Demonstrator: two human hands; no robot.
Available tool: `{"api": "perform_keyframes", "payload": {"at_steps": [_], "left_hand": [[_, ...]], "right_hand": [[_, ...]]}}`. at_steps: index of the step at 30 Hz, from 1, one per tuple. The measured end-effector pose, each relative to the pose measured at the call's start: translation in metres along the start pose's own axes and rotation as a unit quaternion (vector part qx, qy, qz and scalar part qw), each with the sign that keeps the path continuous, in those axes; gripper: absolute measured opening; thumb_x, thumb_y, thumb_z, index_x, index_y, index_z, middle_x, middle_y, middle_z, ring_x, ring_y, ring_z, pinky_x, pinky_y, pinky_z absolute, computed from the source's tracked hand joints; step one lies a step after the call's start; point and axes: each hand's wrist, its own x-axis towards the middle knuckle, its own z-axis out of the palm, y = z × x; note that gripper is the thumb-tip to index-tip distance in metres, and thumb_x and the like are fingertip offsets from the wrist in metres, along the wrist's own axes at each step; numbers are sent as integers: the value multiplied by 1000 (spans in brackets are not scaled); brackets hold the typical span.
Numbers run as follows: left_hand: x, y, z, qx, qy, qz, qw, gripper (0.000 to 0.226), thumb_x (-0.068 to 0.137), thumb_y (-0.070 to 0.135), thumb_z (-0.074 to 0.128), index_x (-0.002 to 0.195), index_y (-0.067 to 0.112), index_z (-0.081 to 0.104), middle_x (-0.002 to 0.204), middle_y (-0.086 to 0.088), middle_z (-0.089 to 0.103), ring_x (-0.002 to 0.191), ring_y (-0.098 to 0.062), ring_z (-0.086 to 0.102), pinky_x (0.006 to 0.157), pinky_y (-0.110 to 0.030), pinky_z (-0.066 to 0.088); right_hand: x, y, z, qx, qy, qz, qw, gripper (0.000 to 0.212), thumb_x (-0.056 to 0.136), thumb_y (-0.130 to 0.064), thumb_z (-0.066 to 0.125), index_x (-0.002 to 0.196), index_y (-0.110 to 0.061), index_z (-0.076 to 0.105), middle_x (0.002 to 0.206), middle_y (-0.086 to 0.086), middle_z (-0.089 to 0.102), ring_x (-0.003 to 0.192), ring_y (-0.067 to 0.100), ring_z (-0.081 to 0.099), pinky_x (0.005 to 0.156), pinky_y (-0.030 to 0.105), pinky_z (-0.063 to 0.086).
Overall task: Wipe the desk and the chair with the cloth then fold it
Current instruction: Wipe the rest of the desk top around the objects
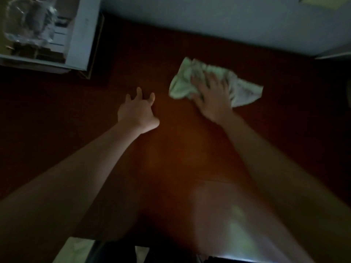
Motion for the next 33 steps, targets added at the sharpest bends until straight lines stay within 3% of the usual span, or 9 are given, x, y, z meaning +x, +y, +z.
{"api": "perform_keyframes", "payload": {"at_steps": [7,14,18,22,26,33], "left_hand": [[-13,-4,10,-2,-7,29,1000,73,90,35,51,151,29,10,159,-8,-2,144,-35,8,111,-51,28],[-96,-14,61,57,-34,121,990,67,93,41,47,151,24,18,158,-9,2,141,-29,20,105,-44,39],[-133,-30,90,70,-41,132,988,69,93,39,48,151,25,13,159,-7,0,144,-26,13,104,-43,39],[-148,-42,101,66,-37,135,988,69,96,36,45,151,29,6,159,-3,-6,146,-23,6,106,-42,36],[-143,-38,99,43,-71,123,989,65,98,39,37,151,32,0,158,-2,-12,146,-25,-2,111,-50,26],[-96,22,72,17,-36,85,996,59,99,44,30,150,35,1,158,-6,-11,145,-33,-3,110,-51,26]], "right_hand": [[-226,-78,64,10,-33,-34,999,51,89,-53,44,138,-43,35,151,6,32,139,32,26,108,56,20],[-337,-127,80,-6,-89,34,995,47,97,-55,22,139,-39,36,149,9,36,138,31,31,111,49,13],[-350,-137,81,-8,-109,95,990,52,97,-57,12,142,-39,32,150,7,36,140,26,22,113,48,13],[-347,-137,80,-3,-110,116,987,54,93,-59,21,143,-39,30,150,5,35,141,25,25,108,54,30],[-323,-117,70,26,-109,148,983,70,82,-71,3,146,-45,1,158,-4,-7,144,18,-12,116,44,-5],[-226,-41,38,60,-68,164,982,62,93,-63,25,148,-43,6,159,-2,-6,145,20,-11,115,45,-9]]}}
